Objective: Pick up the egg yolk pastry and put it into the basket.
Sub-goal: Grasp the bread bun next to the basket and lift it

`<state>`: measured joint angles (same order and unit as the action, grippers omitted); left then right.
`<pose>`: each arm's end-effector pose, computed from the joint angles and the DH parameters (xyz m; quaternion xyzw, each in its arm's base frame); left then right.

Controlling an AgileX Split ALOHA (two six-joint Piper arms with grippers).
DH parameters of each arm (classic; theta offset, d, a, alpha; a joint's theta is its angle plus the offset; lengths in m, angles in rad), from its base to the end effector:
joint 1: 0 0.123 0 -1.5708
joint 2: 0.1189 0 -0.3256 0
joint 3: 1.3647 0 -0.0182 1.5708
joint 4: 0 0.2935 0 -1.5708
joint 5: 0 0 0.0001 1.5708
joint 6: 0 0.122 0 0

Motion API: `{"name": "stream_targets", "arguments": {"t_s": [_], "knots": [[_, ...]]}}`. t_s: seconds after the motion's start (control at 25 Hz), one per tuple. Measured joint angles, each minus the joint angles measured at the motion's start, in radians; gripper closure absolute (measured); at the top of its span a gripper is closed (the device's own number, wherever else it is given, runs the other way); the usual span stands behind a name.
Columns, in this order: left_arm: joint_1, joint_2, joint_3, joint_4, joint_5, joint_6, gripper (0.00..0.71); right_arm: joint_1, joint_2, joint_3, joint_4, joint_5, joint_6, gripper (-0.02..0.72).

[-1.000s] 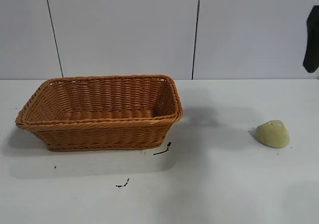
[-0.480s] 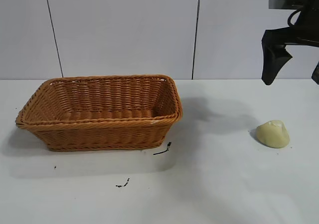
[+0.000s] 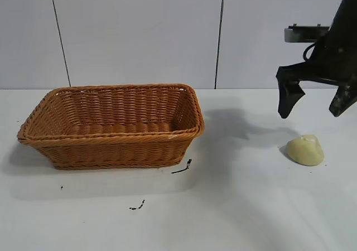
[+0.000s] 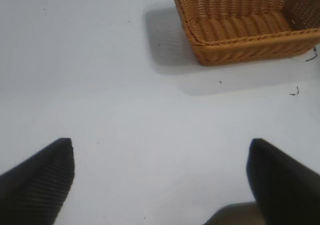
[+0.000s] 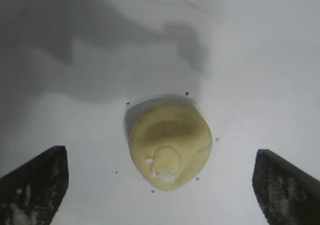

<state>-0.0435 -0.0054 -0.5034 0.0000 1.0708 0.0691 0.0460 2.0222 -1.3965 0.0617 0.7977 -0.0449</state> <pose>0.0176 -0.0008 0.2838 0.0480 0.8522 0.0067 0.5209 0.4647 0.0268 0.1436 -0.0263 0.9925 0.0245 0.1170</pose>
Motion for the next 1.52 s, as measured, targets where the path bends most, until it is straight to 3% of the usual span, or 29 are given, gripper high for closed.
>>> {"name": "stream_targets", "arguments": {"t_s": [1.08, 1.2, 1.44, 1.52], "knots": [[0.000, 0.000, 0.000, 0.000, 0.000, 0.000, 0.015, 0.000, 0.137, 0.000, -0.023, -0.016, 0.003, 0.017], [0.000, 0.000, 0.000, 0.000, 0.000, 0.000, 0.015, 0.000, 0.137, 0.000, -0.023, -0.016, 0.003, 0.096], [0.000, 0.000, 0.000, 0.000, 0.000, 0.000, 0.015, 0.000, 0.137, -0.001, -0.025, -0.013, 0.003, 0.429], [0.000, 0.000, 0.000, 0.000, 0.000, 0.000, 0.015, 0.000, 0.137, -0.001, -0.025, -0.013, 0.003, 0.486]]}}
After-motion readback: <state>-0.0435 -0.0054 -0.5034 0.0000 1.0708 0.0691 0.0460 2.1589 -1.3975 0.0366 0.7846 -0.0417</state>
